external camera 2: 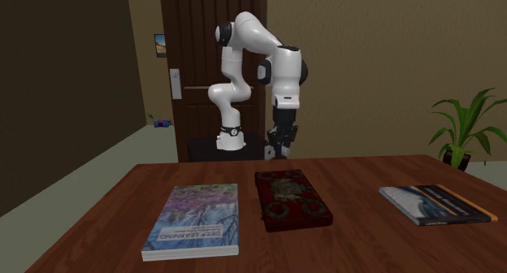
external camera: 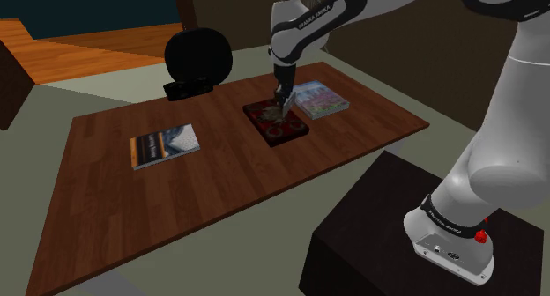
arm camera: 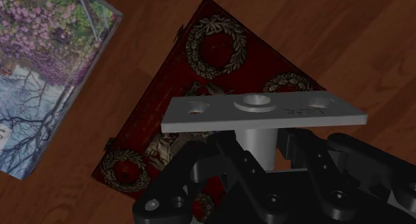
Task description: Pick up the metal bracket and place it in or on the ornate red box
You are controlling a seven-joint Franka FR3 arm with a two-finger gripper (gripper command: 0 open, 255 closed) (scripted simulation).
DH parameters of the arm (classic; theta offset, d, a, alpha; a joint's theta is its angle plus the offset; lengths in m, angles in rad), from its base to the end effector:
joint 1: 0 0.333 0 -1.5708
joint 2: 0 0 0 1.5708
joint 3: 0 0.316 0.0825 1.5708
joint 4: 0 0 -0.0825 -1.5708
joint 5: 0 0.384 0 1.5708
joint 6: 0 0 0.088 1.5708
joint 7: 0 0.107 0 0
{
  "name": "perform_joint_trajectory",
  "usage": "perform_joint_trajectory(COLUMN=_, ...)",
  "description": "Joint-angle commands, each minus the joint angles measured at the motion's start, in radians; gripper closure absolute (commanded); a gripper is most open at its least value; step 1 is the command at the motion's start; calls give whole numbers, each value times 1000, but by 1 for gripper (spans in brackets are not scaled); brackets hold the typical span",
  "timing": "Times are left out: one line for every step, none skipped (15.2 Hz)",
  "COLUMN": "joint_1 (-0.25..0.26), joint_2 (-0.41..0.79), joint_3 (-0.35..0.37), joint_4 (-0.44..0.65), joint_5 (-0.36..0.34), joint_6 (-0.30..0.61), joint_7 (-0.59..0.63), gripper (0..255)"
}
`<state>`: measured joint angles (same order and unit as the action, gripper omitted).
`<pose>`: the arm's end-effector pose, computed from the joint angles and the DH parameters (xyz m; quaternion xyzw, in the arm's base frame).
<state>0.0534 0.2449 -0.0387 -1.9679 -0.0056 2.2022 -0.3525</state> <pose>0.6004 0.0095 0.3479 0.9827 0.1847 -0.0063 0.0060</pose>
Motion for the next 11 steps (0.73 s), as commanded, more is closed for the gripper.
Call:
perform_joint_trajectory(joint_1=-10, joint_2=78, joint_3=-4, joint_4=106, joint_5=5, joint_6=-28, joint_7=-16, gripper=255)
perform_joint_trajectory(joint_1=-14, joint_2=115, joint_3=-5, joint_4=162, joint_5=7, joint_6=-46, joint_7=-22, gripper=255)
perform_joint_trajectory(joint_1=-19, joint_2=153, joint_3=-6, joint_4=219, joint_5=9, joint_6=-66, joint_7=-28, gripper=255)
perform_joint_trajectory(joint_1=-24, joint_2=192, joint_3=-7, joint_4=279, joint_5=12, joint_6=-87, joint_7=-34, gripper=255)
perform_joint_trajectory(joint_1=-26, joint_2=215, joint_3=-7, joint_4=315, joint_5=13, joint_6=-99, joint_7=-37, gripper=255)
perform_joint_trajectory(joint_1=-26, joint_2=221, joint_3=-7, joint_4=309, joint_5=13, joint_6=-89, joint_7=-37, gripper=255)
perform_joint_trajectory(joint_1=-27, joint_2=226, joint_3=-7, joint_4=305, joint_5=13, joint_6=-78, joint_7=-37, gripper=255)
perform_joint_trajectory(joint_1=-27, joint_2=232, joint_3=-7, joint_4=299, joint_5=14, joint_6=-67, joint_7=-37, gripper=255)
perform_joint_trajectory(joint_1=-27, joint_2=239, joint_3=-7, joint_4=295, joint_5=14, joint_6=-56, joint_7=-37, gripper=255)
perform_joint_trajectory(joint_1=-27, joint_2=245, joint_3=-6, joint_4=291, joint_5=14, joint_6=-45, joint_7=-37, gripper=255)
perform_joint_trajectory(joint_1=-27, joint_2=251, joint_3=-6, joint_4=287, joint_5=14, joint_6=-35, joint_7=-38, gripper=255)
